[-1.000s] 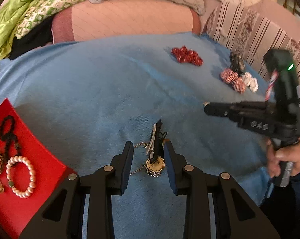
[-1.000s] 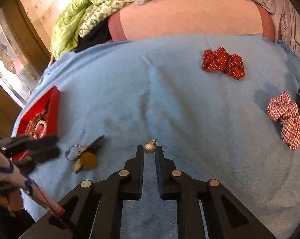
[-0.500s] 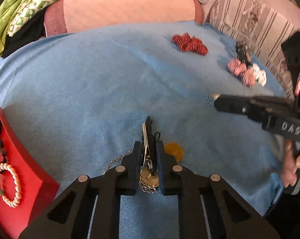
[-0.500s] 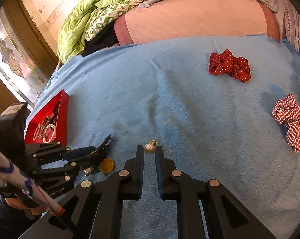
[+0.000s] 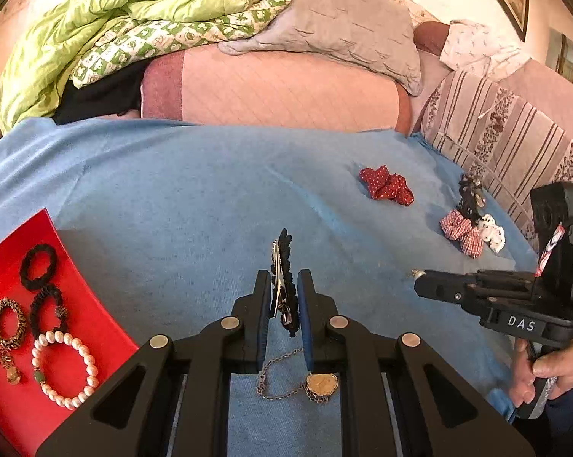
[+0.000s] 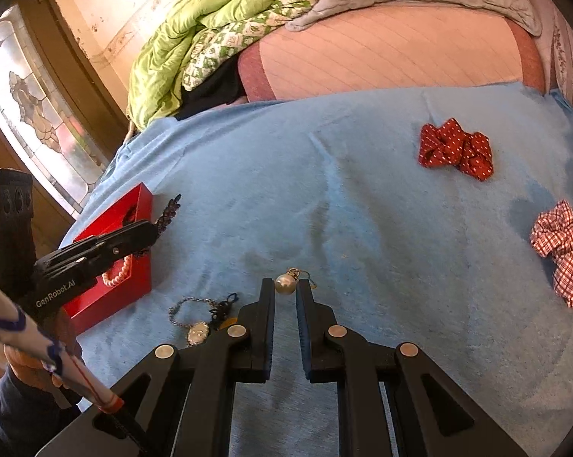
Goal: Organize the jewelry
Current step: 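Close the left tool on the keychain while the right tool grasps the pearl drop earring, then carry the keychain and the pearl earring over the red tray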
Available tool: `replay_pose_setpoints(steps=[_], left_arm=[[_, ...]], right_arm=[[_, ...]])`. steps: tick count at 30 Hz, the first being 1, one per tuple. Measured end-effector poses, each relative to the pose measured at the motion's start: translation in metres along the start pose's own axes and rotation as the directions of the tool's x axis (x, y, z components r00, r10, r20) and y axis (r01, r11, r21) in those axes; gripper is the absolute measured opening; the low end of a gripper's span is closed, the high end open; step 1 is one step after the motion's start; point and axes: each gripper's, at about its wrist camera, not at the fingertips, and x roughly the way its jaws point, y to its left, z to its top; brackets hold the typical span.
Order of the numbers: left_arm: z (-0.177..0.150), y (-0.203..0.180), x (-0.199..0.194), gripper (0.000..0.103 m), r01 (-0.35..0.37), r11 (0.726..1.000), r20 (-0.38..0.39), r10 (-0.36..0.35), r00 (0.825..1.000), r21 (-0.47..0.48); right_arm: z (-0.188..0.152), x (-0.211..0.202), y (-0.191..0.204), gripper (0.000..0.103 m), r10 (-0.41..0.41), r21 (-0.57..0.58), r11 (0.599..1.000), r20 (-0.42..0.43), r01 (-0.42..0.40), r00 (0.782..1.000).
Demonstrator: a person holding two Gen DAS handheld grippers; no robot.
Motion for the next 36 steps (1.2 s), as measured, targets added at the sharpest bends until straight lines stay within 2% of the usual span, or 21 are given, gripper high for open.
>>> replay_pose_setpoints(steps=[9,17,28,36], left_arm=[[-0.003,-0.001,-0.002,0.014,-0.022,1.000,0.000,0.022,1.000,0.018],[-0.007,0.010,-0.019,0.014,-0.054,0.998,0.017,0.054,0.998,0.020],[-0.015,0.042,-0.060,0.014,-0.088,0.995,0.069,0.091,0.993,-0.047],[-0.030,0.099,-0.101,0.014,-0.145,0.976,0.082,0.159,0.984,-0.162]], right_arm=[[0.004,0.004,0.015,0.012,0.024,-0.021,0.999,0.000,-0.024,1.000],[0.005,0.010,0.051,0.012,0.072,-0.083,0.994,0.005,-0.072,0.997],[-0.001,0.025,0.101,0.012,0.092,-0.122,0.988,-0.010,-0.093,0.996],[-0.008,0.033,0.158,0.012,0.154,-0.158,0.975,-0.030,-0.156,0.988]])
